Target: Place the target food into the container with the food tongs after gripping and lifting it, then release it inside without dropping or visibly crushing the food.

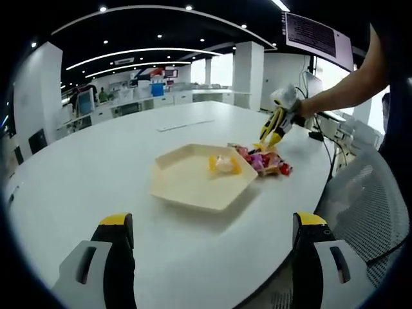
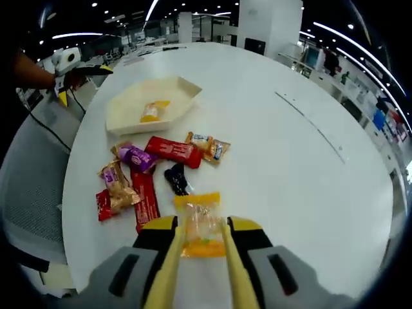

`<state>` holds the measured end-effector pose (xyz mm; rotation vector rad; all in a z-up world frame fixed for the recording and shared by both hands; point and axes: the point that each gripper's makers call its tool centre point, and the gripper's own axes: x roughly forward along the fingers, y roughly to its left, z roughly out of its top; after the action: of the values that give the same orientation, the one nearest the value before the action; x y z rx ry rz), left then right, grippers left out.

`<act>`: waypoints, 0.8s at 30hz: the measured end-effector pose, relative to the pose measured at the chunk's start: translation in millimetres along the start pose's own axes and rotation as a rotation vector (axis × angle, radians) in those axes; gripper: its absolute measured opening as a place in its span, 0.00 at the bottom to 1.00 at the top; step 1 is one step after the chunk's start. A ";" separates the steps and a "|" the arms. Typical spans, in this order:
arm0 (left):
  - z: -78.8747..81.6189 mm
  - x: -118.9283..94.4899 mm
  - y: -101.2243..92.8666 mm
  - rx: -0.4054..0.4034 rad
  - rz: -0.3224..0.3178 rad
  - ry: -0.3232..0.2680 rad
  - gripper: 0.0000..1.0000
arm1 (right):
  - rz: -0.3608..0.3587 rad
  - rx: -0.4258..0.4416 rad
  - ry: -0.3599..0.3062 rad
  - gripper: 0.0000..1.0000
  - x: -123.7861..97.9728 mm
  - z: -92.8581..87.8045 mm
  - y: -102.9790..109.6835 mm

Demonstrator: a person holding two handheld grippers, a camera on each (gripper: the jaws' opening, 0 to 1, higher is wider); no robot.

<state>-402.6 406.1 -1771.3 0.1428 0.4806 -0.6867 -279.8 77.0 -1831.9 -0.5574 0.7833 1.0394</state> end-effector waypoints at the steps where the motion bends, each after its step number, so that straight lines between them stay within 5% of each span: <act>1: -0.2 0.0 0.4 -0.004 0.001 0.000 1.00 | -0.018 0.006 0.005 0.29 -0.3 -1.7 -3.4; 3: 0.4 -0.3 0.9 -0.005 0.004 -0.002 1.00 | -0.016 0.082 0.013 0.29 -0.1 -4.1 -1.8; 10: -0.4 -0.2 1.6 -0.005 0.005 -0.001 1.00 | -0.050 0.072 0.053 0.23 2.9 -0.4 -3.7; 24: -0.4 -0.2 0.2 0.000 0.002 0.003 1.00 | -0.074 0.161 0.027 0.22 -8.5 -1.4 -8.4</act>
<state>-402.7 406.5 -1771.6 0.1442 0.4836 -0.6846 -275.0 67.9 -1825.6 -0.4600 0.8555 0.8939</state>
